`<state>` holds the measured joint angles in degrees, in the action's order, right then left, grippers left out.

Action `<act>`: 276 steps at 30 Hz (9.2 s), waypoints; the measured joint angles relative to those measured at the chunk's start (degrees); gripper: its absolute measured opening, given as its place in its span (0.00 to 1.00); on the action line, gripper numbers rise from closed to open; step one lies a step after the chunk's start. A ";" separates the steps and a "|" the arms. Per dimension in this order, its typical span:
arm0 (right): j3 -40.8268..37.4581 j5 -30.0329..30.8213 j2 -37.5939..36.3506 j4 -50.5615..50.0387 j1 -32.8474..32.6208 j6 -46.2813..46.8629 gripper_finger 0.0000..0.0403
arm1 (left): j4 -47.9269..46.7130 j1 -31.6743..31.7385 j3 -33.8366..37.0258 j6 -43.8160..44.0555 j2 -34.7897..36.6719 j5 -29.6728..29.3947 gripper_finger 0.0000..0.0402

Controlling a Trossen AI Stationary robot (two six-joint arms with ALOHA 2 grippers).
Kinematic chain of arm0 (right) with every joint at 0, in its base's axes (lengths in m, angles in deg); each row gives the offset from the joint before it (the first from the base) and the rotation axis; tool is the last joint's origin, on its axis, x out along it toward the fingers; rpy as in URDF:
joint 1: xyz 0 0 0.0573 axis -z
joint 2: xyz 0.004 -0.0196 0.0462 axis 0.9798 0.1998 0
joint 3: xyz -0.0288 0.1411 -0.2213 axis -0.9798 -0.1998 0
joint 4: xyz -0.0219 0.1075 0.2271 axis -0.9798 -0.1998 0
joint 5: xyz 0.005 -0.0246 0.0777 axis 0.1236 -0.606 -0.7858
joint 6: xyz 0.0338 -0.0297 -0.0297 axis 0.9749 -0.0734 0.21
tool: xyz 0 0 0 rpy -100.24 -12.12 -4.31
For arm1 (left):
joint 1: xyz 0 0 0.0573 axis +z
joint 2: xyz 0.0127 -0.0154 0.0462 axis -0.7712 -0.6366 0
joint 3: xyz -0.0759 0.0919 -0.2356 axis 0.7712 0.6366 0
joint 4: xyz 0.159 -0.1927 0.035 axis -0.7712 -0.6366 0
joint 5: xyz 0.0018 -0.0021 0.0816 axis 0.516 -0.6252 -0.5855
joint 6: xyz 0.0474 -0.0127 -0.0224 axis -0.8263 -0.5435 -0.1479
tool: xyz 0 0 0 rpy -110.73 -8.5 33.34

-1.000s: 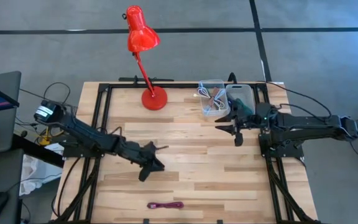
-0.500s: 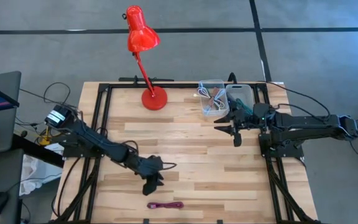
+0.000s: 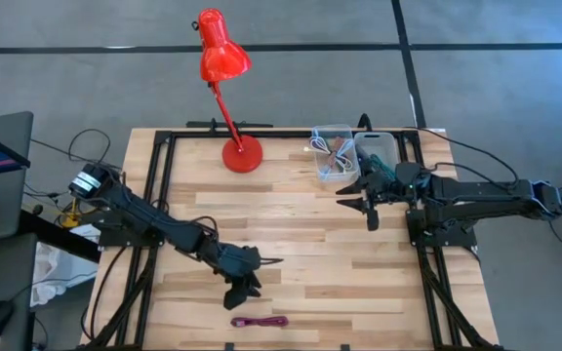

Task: Pick & Place USB Port
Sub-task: Put the black and pink charger cable into the gray bin

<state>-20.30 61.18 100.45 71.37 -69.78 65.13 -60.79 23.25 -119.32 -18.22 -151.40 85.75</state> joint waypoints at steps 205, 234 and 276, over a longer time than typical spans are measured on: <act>-0.02 0.15 20.20 30.83 1.90 1.39 0.19 | 9.16 26.96 -10.75 -38.79 -4.71 -11.02 0.02; 0.02 7.59 2.06 8.47 7.42 -8.01 0.04 | 5.90 26.88 -2.27 -42.75 9.89 -14.65 0.02; 0.00 36.76 -25.82 -27.80 22.45 -6.76 0.04 | 15.85 26.52 14.36 -39.85 21.48 -16.55 0.25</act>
<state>-20.30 97.95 74.63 43.56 -47.34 58.37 -44.94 49.78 -104.96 -58.07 -129.92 69.21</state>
